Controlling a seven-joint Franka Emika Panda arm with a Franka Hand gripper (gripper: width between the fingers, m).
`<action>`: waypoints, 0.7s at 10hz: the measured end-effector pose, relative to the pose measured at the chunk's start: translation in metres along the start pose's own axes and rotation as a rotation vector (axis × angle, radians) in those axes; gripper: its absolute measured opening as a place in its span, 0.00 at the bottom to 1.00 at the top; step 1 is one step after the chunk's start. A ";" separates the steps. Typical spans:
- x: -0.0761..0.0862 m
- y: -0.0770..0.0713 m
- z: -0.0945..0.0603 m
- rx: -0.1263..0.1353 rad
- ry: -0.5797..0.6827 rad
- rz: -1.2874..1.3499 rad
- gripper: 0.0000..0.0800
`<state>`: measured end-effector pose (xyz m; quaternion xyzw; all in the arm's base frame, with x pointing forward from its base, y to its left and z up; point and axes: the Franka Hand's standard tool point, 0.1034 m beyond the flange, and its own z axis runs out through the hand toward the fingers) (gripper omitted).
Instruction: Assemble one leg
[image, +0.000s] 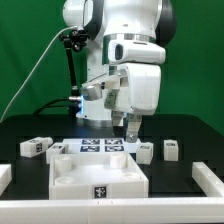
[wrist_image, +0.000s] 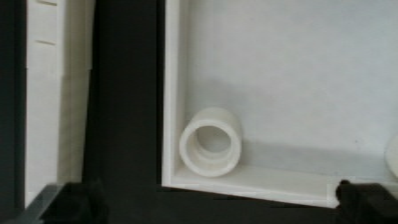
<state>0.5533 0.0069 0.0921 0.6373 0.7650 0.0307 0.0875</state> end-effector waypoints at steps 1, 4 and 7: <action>0.000 0.000 0.000 0.000 0.000 0.000 0.81; -0.012 -0.045 0.015 0.012 0.015 0.009 0.81; -0.027 -0.069 0.026 0.049 0.019 0.035 0.81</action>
Offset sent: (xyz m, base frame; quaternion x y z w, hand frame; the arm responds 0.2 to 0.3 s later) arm -0.0674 -0.0251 -0.0223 0.0101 0.0311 -0.0198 0.9993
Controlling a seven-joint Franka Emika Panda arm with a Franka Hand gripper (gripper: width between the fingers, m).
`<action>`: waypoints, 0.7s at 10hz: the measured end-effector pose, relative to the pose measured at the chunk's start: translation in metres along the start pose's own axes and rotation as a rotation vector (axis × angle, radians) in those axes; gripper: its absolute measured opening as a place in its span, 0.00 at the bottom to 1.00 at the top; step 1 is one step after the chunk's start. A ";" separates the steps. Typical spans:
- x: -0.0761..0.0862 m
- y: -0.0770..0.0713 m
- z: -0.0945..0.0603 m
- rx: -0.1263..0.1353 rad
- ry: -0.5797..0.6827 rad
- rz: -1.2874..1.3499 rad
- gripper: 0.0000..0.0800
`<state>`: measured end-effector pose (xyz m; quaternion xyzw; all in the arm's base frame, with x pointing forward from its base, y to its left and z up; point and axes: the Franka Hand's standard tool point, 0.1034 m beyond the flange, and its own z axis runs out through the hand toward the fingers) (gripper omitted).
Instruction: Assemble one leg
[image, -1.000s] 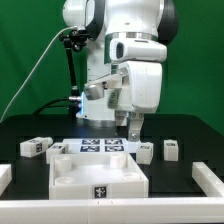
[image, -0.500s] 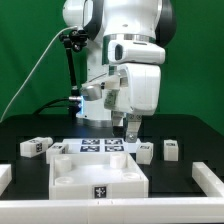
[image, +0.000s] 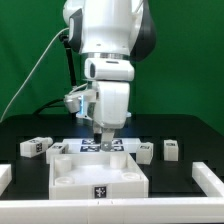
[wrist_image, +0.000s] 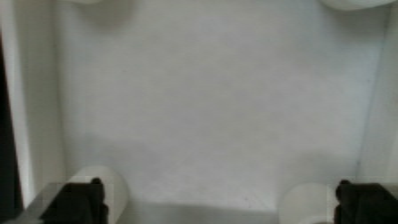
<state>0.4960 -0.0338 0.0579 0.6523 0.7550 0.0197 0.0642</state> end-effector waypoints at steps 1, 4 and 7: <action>0.000 0.000 0.000 0.001 0.000 0.002 0.81; 0.000 -0.002 0.002 -0.008 0.004 0.005 0.81; 0.008 -0.042 0.019 0.035 0.027 0.018 0.81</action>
Offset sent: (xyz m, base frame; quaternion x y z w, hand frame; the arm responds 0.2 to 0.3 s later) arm 0.0000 0.0000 0.0000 0.0000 0.0000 0.0000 1.0000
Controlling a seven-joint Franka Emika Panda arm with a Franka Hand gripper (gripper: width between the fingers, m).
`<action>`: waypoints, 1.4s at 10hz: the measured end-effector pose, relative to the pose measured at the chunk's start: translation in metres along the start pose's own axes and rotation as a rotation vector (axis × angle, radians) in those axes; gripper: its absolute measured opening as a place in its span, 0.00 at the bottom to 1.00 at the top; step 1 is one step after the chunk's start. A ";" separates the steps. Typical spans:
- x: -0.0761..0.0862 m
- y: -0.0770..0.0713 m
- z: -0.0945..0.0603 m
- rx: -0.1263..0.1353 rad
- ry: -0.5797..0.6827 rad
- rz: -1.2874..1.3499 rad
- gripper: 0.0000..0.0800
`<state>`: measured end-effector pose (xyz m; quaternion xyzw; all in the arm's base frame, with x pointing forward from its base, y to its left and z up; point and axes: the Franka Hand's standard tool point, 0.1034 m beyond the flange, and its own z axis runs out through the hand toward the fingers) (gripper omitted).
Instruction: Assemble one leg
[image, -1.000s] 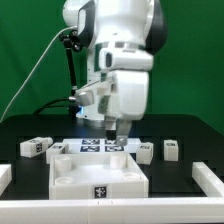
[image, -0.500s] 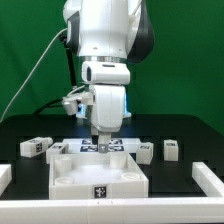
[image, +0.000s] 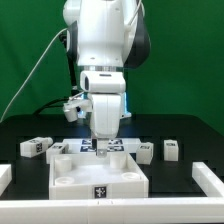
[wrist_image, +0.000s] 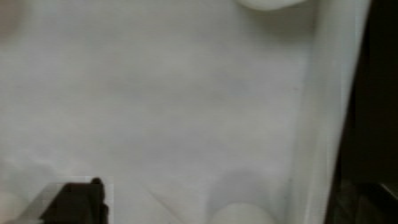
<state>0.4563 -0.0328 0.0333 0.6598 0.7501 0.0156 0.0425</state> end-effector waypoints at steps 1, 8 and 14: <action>0.002 -0.006 0.006 0.012 0.005 0.000 0.81; 0.008 -0.010 0.025 0.039 0.017 -0.002 0.66; 0.008 -0.011 0.025 0.042 0.017 -0.001 0.08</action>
Offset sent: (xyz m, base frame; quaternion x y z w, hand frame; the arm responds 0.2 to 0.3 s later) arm 0.0022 0.0070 -0.0206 0.0076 0.0102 0.0013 0.9999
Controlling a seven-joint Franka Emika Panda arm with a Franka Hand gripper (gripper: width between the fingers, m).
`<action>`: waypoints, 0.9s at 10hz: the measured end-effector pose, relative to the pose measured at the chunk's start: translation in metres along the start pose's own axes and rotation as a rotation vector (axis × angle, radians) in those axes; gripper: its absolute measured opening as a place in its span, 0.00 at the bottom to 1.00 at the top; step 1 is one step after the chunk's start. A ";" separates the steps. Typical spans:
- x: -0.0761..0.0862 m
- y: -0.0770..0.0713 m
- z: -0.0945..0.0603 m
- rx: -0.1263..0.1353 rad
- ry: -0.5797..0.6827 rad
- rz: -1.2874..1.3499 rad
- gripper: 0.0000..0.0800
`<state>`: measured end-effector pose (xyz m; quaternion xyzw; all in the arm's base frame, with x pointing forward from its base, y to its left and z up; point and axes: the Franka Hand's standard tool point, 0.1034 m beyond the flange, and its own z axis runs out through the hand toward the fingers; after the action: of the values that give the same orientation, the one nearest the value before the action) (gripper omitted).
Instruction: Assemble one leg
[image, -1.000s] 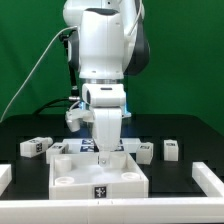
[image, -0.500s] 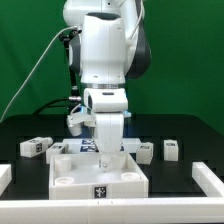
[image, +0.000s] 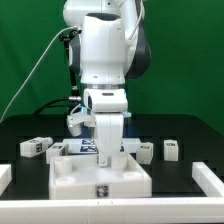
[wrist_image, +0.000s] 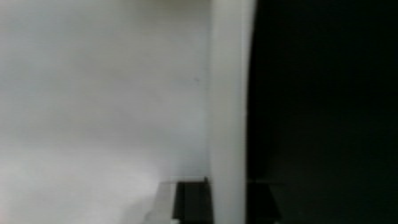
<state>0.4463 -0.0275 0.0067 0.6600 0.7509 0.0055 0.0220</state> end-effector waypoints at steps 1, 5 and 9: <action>0.000 0.000 0.000 0.000 0.000 0.000 0.08; 0.000 0.000 0.000 0.000 0.000 0.000 0.08; 0.024 0.010 -0.008 0.002 -0.018 0.055 0.08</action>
Offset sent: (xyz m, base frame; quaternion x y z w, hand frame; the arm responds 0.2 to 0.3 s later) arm 0.0000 0.0000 0.0000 0.0000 0.0000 0.0000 1.0000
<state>0.4525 -0.0019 0.0141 0.6803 0.7324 -0.0005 0.0281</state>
